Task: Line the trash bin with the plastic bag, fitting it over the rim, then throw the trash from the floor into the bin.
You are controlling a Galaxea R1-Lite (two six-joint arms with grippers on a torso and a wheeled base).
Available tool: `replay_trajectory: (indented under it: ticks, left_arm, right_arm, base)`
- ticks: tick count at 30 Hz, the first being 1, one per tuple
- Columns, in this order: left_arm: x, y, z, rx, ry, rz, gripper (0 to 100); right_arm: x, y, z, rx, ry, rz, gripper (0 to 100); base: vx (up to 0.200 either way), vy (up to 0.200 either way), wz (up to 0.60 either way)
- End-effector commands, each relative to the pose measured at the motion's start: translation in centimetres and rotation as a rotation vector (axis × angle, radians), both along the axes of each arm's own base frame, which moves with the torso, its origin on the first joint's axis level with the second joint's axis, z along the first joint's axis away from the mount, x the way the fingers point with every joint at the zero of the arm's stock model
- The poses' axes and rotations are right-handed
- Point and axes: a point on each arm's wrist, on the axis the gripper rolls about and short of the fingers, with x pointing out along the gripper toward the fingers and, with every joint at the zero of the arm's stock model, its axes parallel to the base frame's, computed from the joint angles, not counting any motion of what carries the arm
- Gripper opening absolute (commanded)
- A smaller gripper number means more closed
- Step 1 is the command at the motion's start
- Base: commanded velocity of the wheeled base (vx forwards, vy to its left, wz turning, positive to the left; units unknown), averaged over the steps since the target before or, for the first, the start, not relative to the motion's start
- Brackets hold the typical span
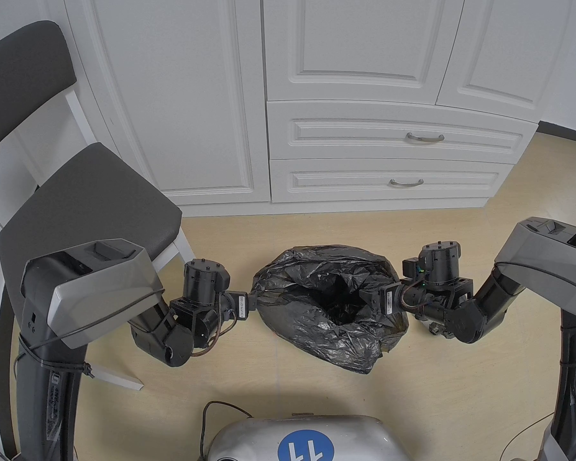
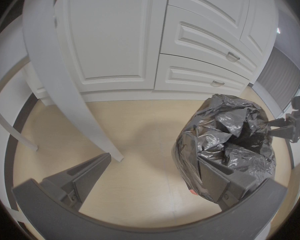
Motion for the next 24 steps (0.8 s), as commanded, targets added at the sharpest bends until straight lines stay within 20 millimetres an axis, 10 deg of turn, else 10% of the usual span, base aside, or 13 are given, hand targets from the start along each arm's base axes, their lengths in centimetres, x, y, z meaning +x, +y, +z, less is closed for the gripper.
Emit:
replay_trajectory:
  ticks: [1, 8, 24]
  left_arm:
    - [-0.3, 0.7, 0.4, 0.026, 0.003, -0.002, 100]
    - [-1.1, 0.6, -0.4, 0.032, 0.040, -0.046, 100]
    - [-6.3, 0.2, -3.2, 0.115, 0.207, -0.313, 100]
  right_arm:
    - [-0.8, 1.0, 0.4, 0.007, -0.036, 0.023, 100]
    - [-1.8, 1.2, 0.8, -0.033, -0.050, -0.003, 100]
    - [-3.9, -5.6, -1.8, -0.480, 0.082, 0.095, 100]
  base:
    - [0.000, 0.000, 0.00]
    - [0.000, 0.000, 0.00]
    - [0.000, 0.000, 0.00]
